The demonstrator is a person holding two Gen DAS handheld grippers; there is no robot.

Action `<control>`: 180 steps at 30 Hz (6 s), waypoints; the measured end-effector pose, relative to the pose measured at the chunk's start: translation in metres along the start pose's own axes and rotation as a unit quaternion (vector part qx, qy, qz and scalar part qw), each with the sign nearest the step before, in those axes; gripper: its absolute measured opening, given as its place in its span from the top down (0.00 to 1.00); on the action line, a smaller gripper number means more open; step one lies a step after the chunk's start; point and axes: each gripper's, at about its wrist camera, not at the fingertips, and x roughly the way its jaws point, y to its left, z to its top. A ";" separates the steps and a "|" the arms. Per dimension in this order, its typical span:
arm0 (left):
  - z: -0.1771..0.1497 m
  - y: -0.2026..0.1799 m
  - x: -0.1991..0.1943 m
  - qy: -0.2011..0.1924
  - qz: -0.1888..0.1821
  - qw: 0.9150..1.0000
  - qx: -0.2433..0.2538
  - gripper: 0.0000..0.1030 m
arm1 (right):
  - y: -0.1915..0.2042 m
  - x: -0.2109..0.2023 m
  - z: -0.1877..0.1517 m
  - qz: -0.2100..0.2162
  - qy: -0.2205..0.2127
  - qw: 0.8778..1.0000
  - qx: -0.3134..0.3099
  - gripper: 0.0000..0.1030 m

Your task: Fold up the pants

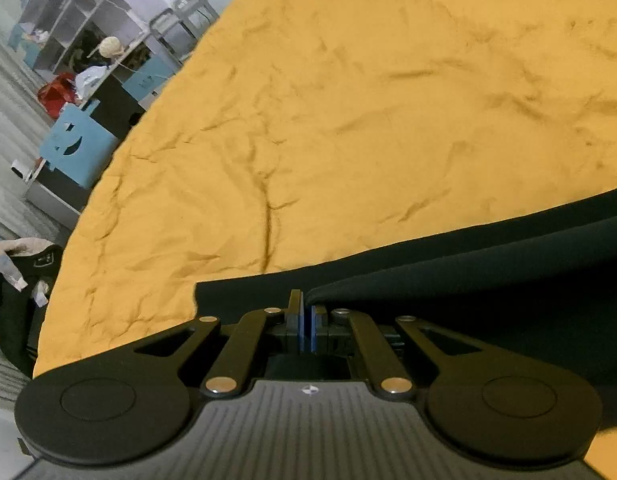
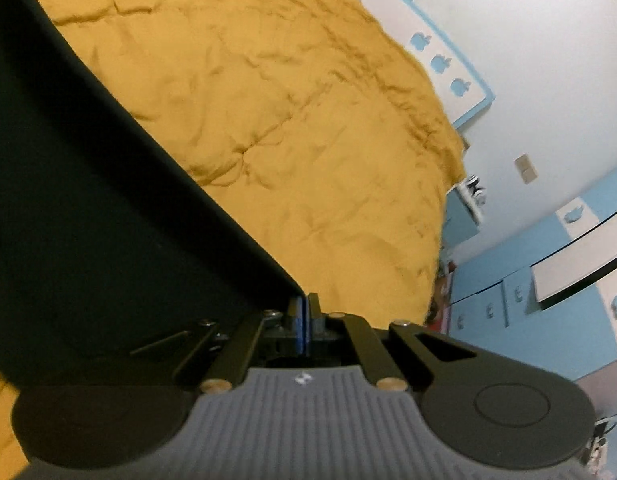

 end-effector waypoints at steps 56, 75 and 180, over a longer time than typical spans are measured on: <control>-0.073 -0.063 -0.107 -0.177 -0.147 0.969 0.094 0.50 | 0.101 -0.081 0.037 0.100 -0.074 0.967 0.223 0.61; -0.109 -0.093 -0.072 -0.186 -0.110 0.951 0.221 0.64 | 0.220 -0.132 0.049 0.121 -0.067 0.983 0.124 0.76; -0.081 -0.041 -0.072 -0.126 -0.166 0.967 -0.146 0.84 | -0.056 0.104 -0.103 0.057 0.012 0.849 0.525 0.89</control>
